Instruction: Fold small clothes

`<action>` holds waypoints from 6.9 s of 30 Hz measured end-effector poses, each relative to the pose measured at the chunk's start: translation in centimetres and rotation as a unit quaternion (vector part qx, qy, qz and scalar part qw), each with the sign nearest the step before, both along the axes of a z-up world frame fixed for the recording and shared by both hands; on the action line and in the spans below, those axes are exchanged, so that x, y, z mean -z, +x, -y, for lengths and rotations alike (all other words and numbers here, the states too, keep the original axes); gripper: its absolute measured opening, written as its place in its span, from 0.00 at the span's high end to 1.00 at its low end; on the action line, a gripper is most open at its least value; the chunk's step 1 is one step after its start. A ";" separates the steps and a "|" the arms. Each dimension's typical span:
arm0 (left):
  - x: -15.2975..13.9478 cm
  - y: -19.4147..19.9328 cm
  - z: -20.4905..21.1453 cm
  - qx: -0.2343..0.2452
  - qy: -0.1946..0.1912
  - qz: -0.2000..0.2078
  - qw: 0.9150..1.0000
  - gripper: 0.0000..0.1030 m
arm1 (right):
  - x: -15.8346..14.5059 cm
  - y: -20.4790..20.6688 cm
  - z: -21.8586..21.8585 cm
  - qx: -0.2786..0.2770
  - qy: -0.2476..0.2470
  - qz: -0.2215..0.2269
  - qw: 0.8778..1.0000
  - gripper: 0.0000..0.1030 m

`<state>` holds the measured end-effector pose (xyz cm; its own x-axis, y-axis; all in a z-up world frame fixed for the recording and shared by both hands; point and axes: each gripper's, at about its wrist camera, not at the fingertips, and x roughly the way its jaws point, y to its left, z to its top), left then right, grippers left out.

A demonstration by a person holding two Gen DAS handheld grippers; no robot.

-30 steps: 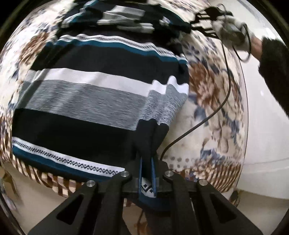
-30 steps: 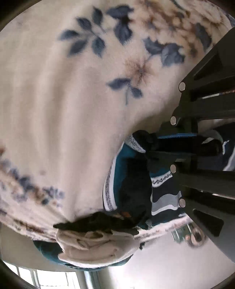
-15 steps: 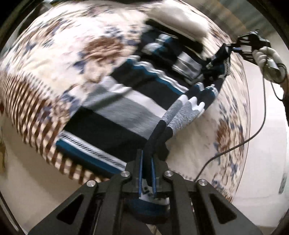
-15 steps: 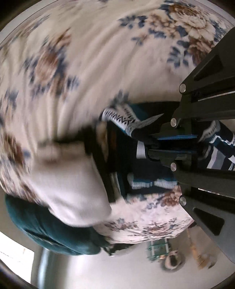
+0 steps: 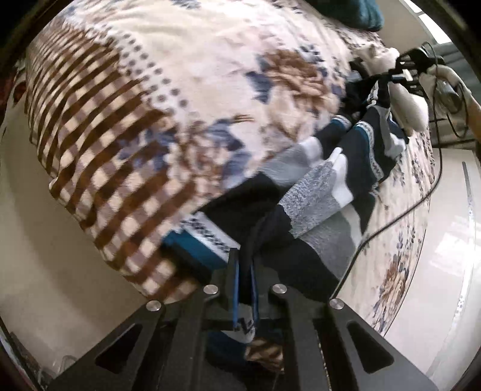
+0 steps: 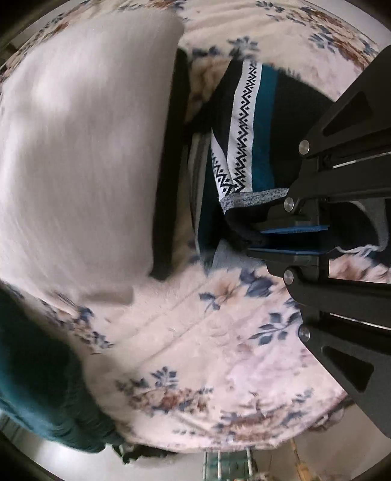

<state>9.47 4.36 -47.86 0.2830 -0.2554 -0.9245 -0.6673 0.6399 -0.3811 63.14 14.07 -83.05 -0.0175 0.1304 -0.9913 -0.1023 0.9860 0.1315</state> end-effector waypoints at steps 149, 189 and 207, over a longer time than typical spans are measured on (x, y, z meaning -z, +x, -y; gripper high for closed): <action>5.0 43.7 -2.8 0.269 -0.065 0.099 0.956 0.87 | 12.3 -15.9 22.0 0.282 0.205 -0.093 0.933 0.49; 5.6 9.5 -0.6 0.265 -0.090 -0.019 0.960 0.92 | 12.7 -47.4 20.7 0.235 0.212 -0.215 0.924 0.93; 4.8 7.0 -3.0 0.253 -0.128 0.022 0.959 0.44 | 12.2 -46.8 16.1 0.205 0.204 -0.183 0.940 0.44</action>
<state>16.50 7.39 -52.61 0.0995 -0.5879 -0.8028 -0.2759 0.7589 -0.5899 16.38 -1.98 -95.21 -0.2123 0.5683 -0.7950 0.4000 0.7928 0.4599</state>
